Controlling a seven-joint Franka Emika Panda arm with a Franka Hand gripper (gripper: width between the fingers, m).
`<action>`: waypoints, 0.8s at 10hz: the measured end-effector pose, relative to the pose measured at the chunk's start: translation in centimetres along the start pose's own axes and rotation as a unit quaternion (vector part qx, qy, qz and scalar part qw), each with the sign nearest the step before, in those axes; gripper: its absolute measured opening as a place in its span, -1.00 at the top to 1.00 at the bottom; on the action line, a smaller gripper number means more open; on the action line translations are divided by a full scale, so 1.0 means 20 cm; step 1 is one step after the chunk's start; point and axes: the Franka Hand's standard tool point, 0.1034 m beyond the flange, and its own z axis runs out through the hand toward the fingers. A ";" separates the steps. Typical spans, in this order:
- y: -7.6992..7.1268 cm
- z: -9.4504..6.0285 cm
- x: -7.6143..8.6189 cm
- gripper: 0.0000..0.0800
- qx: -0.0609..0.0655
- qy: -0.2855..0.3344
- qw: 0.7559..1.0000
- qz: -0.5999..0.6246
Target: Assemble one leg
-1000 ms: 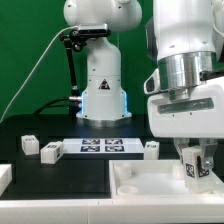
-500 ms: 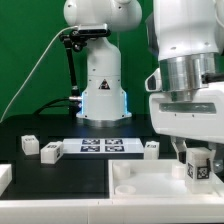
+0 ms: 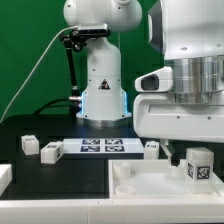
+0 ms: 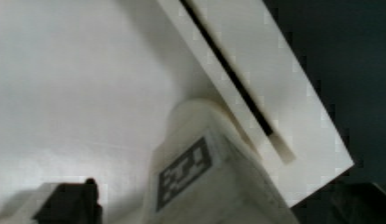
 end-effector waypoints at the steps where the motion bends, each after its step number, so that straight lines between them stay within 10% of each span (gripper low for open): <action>1: 0.01 -0.01 0.01 -0.62 -0.009 -0.001 0.998 -0.062; 8: 0.00 -0.04 0.04 -0.48 -0.025 0.007 0.972 -0.235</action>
Offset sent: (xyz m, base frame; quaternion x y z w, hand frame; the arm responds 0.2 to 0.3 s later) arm -0.0015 0.0007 0.0117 -0.0309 0.0128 -0.2410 0.9699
